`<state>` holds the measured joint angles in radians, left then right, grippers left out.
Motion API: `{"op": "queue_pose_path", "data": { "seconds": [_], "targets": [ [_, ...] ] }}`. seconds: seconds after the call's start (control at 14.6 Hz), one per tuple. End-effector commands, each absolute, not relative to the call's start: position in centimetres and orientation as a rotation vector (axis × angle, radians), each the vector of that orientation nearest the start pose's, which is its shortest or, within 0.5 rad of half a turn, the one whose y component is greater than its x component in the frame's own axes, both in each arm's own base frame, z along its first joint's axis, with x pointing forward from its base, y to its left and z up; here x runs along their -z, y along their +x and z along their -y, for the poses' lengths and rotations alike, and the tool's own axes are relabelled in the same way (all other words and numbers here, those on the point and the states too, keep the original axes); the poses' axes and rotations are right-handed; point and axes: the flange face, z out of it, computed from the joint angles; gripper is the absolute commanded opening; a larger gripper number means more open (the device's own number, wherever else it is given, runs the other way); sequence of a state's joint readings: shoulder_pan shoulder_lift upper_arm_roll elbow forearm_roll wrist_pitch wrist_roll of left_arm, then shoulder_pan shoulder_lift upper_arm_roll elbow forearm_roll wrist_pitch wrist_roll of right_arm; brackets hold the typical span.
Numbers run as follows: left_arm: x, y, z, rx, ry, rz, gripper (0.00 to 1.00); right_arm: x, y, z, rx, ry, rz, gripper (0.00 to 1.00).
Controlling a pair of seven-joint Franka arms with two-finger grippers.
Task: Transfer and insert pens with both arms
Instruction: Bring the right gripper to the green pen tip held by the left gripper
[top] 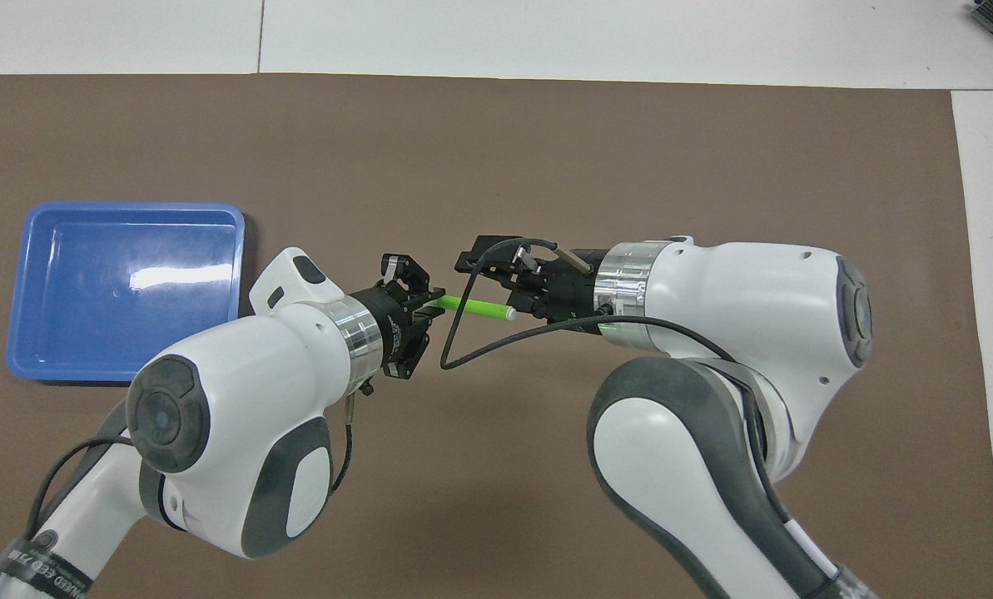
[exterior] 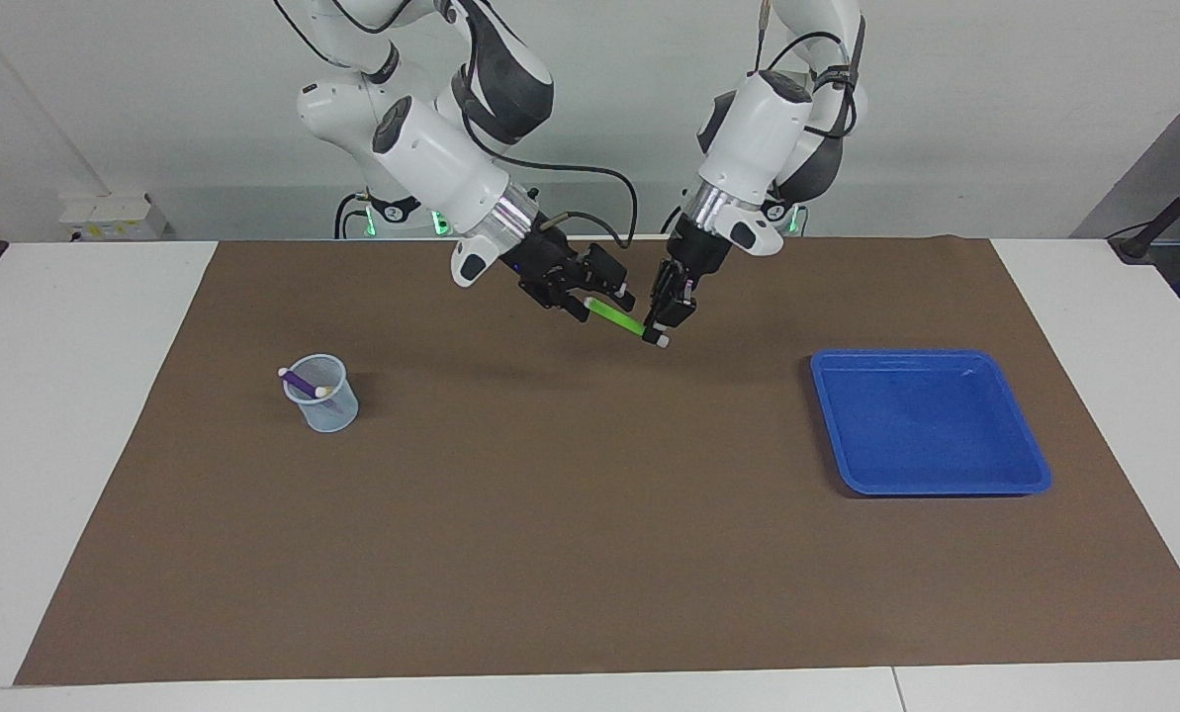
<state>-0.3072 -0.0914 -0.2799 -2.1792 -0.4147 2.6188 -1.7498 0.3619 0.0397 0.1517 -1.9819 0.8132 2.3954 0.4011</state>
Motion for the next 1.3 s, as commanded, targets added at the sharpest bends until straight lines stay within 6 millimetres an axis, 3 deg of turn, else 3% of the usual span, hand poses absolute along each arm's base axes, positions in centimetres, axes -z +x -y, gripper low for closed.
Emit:
{"op": "queue_pose_path", "data": {
  "seconds": [0.0,0.14,0.82,1.23],
  "targets": [
    [-48.9,46.5,29.6,0.078,1.825,-1.736,0.0,-48.8,50.8,-29.3,0.035,-2.38,-0.44,0.93],
    [-49.1,46.7,29.4,0.101,1.77,-1.751,0.0,-49.1,50.9,-29.3,0.039,-2.378,-0.438,0.79],
    [-48.9,46.3,29.8,0.103,1.78,-1.742,0.0,-50.1,52.2,-29.1,0.081,-2.353,-0.455,0.78],
    [-48.9,46.3,29.9,0.104,1.781,-1.74,0.0,-50.4,52.7,-28.9,0.112,-2.333,-0.471,0.67]
  ]
}}
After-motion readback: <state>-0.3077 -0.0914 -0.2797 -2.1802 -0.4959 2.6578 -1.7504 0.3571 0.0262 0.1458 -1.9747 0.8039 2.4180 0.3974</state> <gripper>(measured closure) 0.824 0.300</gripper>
